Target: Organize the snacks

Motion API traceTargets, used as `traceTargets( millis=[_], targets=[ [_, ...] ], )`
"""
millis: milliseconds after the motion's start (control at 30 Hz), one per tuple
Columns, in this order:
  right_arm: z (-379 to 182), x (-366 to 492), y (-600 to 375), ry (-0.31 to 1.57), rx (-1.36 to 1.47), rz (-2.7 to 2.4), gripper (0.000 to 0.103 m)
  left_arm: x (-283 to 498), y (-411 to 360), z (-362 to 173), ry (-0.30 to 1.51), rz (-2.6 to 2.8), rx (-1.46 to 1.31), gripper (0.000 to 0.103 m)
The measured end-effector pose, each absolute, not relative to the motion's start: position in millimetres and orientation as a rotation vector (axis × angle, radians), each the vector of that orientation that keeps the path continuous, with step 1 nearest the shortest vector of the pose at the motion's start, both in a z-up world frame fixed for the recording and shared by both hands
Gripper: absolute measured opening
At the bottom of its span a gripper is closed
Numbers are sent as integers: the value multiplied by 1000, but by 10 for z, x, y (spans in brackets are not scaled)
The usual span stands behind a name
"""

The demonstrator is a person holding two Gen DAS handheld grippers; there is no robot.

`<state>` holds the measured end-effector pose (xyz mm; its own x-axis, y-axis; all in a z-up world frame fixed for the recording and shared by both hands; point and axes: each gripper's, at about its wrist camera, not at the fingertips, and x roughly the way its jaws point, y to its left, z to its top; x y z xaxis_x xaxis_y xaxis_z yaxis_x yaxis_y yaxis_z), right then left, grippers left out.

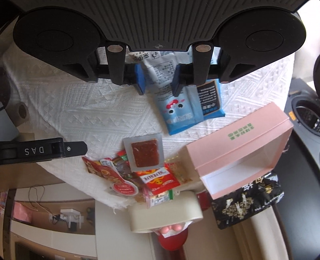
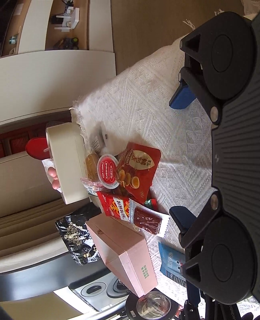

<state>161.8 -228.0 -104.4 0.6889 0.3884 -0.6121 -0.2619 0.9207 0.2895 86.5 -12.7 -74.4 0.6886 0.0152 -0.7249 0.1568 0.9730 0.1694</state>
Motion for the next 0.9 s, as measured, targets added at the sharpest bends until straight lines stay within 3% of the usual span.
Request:
traceTargets(
  millis=[67,133,400,667,900],
  targets=[
    [-1041,1611,-2266,725,181,363,103,887,-160,-760,820,-127,198,76],
    [-1039,1608,-2249,726,176,361,103,903,-155,-761,825,-182,135,88],
    [-1043,1615,-2183,736,127,357,103,918,201,-759,780,55,88,83],
    [-1032,1647,-2076,789,-38,413,103,1042,433,-920,787,13,13,96],
    [-1014,1636,-2014,825,-130,437,103,1000,612,-892,760,-45,-77,91]
  ],
)
